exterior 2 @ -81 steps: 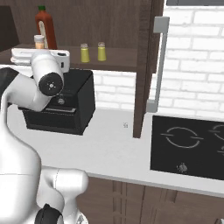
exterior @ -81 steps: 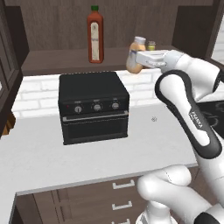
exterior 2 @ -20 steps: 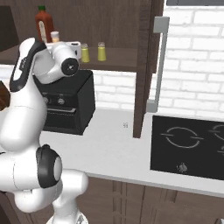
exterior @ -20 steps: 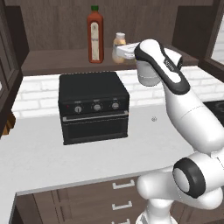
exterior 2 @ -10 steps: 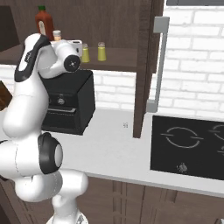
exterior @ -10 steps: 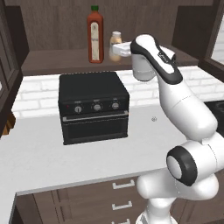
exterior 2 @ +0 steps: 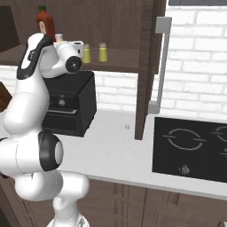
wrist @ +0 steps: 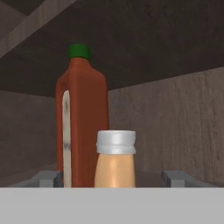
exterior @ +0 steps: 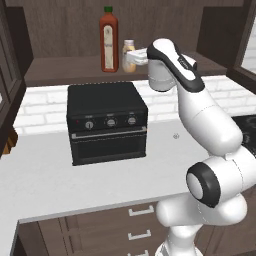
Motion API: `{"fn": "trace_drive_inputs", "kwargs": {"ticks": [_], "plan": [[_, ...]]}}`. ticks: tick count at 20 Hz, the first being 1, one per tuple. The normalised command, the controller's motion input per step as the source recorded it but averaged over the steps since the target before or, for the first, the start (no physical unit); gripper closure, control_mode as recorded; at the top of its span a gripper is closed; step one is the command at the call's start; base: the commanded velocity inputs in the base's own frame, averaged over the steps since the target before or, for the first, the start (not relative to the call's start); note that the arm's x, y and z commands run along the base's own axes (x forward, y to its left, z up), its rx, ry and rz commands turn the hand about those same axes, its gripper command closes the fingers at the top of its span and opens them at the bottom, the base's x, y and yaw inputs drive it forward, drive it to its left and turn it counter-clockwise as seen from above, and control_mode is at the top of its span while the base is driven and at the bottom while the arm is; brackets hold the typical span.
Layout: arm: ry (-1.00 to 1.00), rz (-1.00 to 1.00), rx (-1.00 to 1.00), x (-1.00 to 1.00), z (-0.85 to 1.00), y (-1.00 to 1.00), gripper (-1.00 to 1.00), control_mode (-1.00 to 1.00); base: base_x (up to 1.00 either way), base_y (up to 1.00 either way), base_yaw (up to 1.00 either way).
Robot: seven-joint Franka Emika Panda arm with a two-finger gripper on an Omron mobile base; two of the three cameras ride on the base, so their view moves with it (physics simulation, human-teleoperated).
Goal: Put the shaker and condiment bottle from the counter next to their counterparts in the cabinet.
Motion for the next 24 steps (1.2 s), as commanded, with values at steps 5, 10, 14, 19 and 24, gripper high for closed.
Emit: {"fn": "trace_drive_inputs", "kwargs": {"ticks": [5, 10, 14, 19, 24], "plan": [[0.0, 0.0, 0.0, 0.0, 0.0, 0.0, -1.0, -1.0, 0.0, 0.0, 0.0], [0.0, 0.0, 0.0, -0.12, 0.0, 0.0, -1.0, -1.0, 0.0, 0.0, 0.0], [0.0, 0.0, 0.0, -0.33, 0.0, -0.01, -1.0, -1.0, 0.0, 0.0, 0.0], [0.0, 0.0, 0.0, -0.41, 0.0, 0.0, -1.0, -1.0, 0.0, 0.0, 0.0], [0.0, 0.0, 0.0, -0.45, 0.0, -0.03, -1.0, -1.0, 0.0, 0.0, 0.0]]}}
